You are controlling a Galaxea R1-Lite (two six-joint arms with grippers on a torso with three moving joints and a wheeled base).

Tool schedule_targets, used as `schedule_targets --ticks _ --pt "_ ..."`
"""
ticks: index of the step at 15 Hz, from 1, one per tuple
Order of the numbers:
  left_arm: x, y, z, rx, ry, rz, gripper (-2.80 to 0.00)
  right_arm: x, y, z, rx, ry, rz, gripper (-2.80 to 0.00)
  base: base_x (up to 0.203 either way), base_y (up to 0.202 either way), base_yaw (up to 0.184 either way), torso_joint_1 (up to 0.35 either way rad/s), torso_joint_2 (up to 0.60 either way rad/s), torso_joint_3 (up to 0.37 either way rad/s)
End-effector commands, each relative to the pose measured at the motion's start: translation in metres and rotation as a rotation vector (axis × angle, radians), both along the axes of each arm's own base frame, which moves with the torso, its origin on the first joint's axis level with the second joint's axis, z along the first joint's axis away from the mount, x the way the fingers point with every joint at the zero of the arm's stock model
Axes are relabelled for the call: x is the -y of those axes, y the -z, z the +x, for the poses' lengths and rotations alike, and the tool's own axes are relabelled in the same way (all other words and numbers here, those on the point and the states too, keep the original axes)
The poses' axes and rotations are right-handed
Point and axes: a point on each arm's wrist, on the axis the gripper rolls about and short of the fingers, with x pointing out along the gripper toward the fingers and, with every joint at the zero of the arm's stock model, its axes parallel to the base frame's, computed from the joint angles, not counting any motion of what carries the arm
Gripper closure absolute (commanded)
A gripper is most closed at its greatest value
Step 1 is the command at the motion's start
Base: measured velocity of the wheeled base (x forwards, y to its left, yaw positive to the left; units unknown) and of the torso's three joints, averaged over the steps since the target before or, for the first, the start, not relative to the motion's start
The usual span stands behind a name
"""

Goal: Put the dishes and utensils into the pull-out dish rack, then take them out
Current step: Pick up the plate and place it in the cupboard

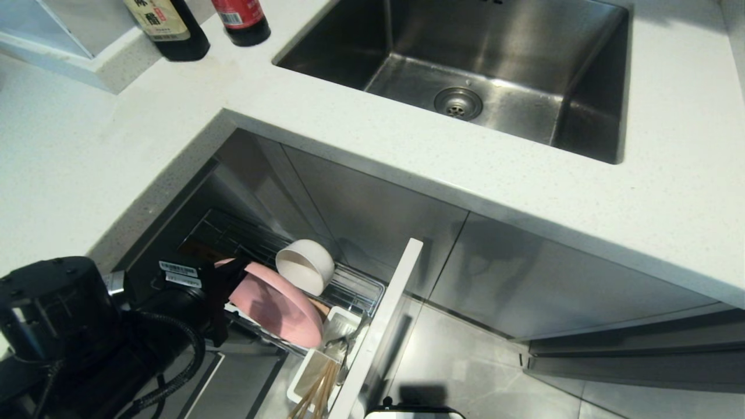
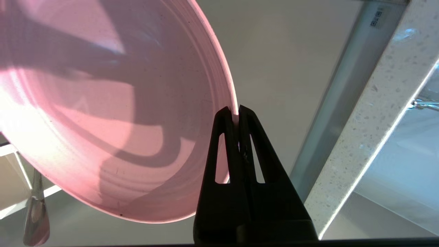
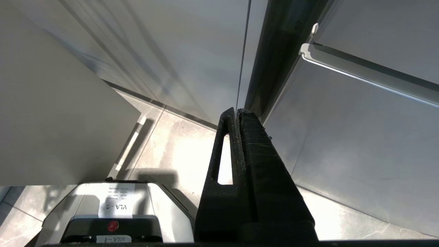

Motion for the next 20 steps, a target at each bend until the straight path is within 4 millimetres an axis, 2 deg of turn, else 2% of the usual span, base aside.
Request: schedule_targets --ticks 1,15,16,20 --pt "0.000 0.003 0.003 -0.018 -0.012 -0.015 0.00 0.000 0.000 0.000 -0.002 -0.001 0.000 0.00 0.000 0.000 0.000 0.000 0.00 0.000" --pt "0.000 0.011 0.003 -0.082 -0.010 -0.018 0.00 0.000 0.000 0.000 -0.002 -0.001 0.001 0.00 0.000 0.000 0.000 0.000 0.00 0.000" --pt "0.000 0.011 0.002 -0.085 -0.010 -0.016 -2.80 0.000 0.000 0.000 -0.002 -0.001 0.000 0.00 0.000 0.000 0.000 0.000 0.00 0.000" --pt "-0.004 0.010 -0.006 -0.125 -0.010 0.007 -2.80 0.000 0.000 0.000 -0.002 -0.001 0.000 0.00 0.000 0.000 0.000 0.000 0.00 0.000"
